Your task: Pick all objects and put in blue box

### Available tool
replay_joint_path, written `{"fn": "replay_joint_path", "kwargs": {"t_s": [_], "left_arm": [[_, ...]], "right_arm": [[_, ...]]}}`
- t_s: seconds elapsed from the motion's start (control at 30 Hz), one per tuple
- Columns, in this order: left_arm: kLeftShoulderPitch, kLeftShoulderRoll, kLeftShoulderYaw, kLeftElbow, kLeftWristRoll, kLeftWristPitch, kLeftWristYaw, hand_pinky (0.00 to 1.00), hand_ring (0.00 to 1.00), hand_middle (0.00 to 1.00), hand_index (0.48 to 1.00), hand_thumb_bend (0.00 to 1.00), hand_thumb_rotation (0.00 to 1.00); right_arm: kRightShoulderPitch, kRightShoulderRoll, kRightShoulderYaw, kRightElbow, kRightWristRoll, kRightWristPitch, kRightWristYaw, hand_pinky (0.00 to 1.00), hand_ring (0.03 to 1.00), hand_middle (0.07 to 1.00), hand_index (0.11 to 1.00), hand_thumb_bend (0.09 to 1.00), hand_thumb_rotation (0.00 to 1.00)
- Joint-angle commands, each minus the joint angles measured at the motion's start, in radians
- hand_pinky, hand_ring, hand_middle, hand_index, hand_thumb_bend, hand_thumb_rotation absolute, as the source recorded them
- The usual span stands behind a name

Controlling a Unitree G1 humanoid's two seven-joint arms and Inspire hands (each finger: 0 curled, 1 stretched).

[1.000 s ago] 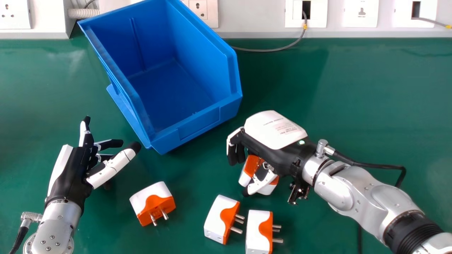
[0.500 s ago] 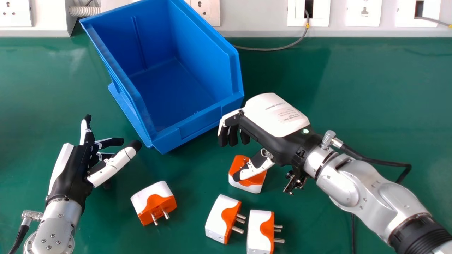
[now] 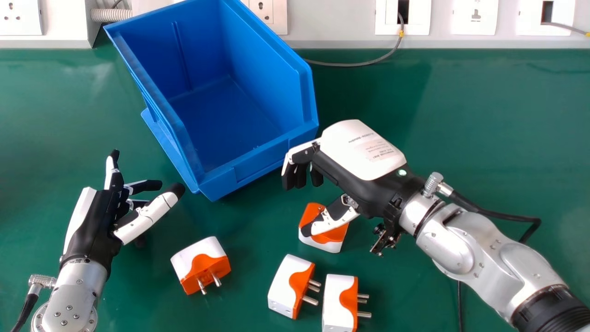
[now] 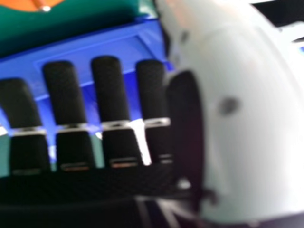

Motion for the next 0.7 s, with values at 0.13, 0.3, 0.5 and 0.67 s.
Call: {"fn": "replay_joint_path", "kwargs": {"t_s": [0.13, 0.3, 0.5, 0.67], "left_arm": [[0.073, -0.051, -0.057, 0.079, 0.044, 0.094, -0.064, 0.55, 0.65, 0.79, 0.84, 0.78, 0.55], [0.077, -0.05, -0.057, 0.075, 0.044, 0.095, -0.065, 0.55, 0.65, 0.79, 0.84, 0.78, 0.55], [0.077, -0.051, -0.055, 0.08, 0.043, 0.09, -0.065, 0.55, 0.65, 0.79, 0.84, 0.78, 0.55], [0.078, -0.053, -0.054, 0.078, 0.042, 0.092, -0.064, 0.55, 0.65, 0.79, 0.841, 0.78, 0.55]], "right_arm": [[-0.01, -0.004, -0.014, -0.022, -0.001, 0.055, 0.027, 0.34, 0.437, 0.525, 0.52, 0.496, 0.0], [0.028, -0.031, 0.007, -0.199, -0.074, 0.256, 0.216, 0.38, 0.443, 0.559, 0.519, 0.498, 0.0], [0.028, -0.032, 0.023, -0.346, -0.087, 0.49, 0.563, 0.55, 0.608, 0.693, 0.645, 0.648, 0.01], [0.031, -0.038, 0.034, -0.363, -0.097, 0.52, 0.602, 0.81, 0.84, 0.874, 0.855, 0.857, 0.07]]}}
